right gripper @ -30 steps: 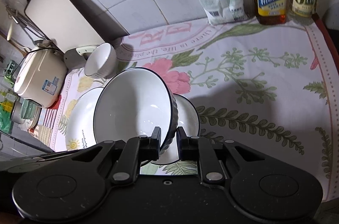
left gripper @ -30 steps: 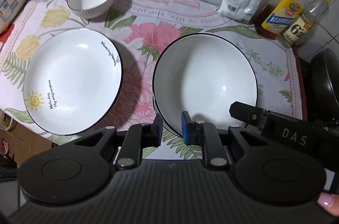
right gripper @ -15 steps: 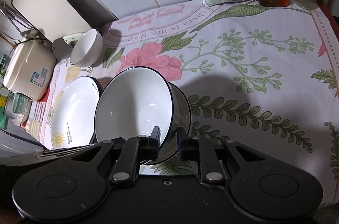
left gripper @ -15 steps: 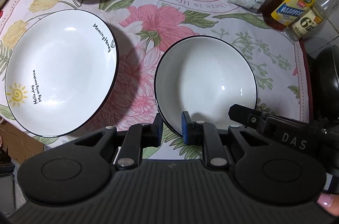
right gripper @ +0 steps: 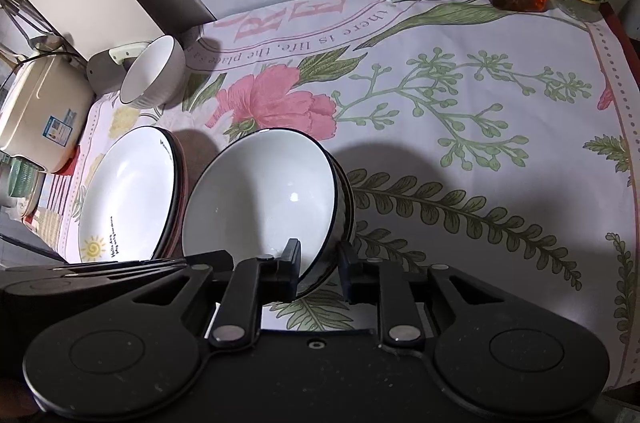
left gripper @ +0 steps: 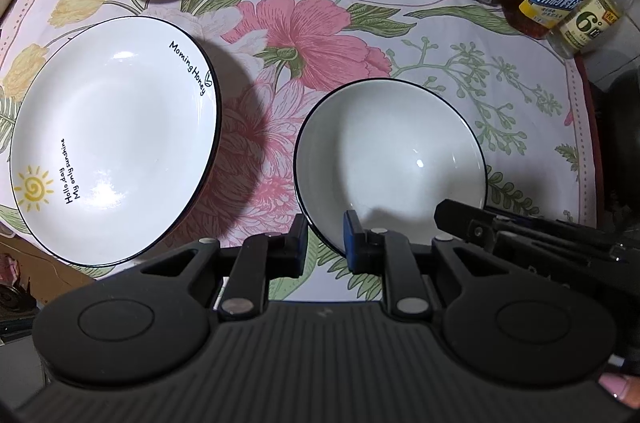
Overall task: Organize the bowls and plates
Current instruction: 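Lower the bowl into the first bowl and open both grippers, then move both grippers to the last white bowl beside the cleaver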
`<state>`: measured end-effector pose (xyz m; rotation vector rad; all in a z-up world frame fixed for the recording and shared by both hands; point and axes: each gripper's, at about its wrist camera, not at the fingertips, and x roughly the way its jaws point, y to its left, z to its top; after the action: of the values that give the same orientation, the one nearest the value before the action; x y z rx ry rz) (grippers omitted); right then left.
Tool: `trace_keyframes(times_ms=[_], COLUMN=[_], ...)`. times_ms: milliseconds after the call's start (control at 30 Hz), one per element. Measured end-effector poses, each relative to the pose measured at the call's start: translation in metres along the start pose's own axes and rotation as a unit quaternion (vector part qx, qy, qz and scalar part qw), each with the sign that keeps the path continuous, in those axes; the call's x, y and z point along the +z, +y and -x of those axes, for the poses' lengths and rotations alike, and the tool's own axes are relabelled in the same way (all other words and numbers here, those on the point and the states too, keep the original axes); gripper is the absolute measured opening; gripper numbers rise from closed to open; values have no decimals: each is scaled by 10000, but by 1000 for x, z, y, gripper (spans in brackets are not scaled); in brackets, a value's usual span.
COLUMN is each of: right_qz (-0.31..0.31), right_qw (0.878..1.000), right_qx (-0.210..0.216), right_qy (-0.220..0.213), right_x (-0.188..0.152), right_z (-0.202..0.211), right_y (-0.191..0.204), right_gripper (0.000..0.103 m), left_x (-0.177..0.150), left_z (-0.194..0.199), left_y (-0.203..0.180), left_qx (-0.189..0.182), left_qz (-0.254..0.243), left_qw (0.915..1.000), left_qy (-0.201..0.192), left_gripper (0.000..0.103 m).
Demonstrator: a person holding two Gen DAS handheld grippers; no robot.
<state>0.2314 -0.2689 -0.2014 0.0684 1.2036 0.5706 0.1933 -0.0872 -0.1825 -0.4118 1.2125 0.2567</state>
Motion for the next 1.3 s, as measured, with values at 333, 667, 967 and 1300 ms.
trace_keyframes(times_ms=[333,667,967,1300], right_qz=[359,968,1639,2080], right_qw=[9991,9949,9856,9766], right_qx=[-29,121,148,182], right_qy=[-243,-254,-400,-509], right_x=[0,-9,-20,-27], right_z=[16,45,82,120], right_y=[6,16,26,40], right_gripper=[30,36,46,57], left_x=[0,-16,-35,-45], left_z=[9,45,89,135], left_y=[-2,-5,-2,7], left_qx=[-11,-17,12,-81], left_qz=[-19,-200,-247,-310], left_qw=[10000,9998,9997,9992], left_qy=[-47,-76,-91,-241], left_gripper=[23,28,34,41])
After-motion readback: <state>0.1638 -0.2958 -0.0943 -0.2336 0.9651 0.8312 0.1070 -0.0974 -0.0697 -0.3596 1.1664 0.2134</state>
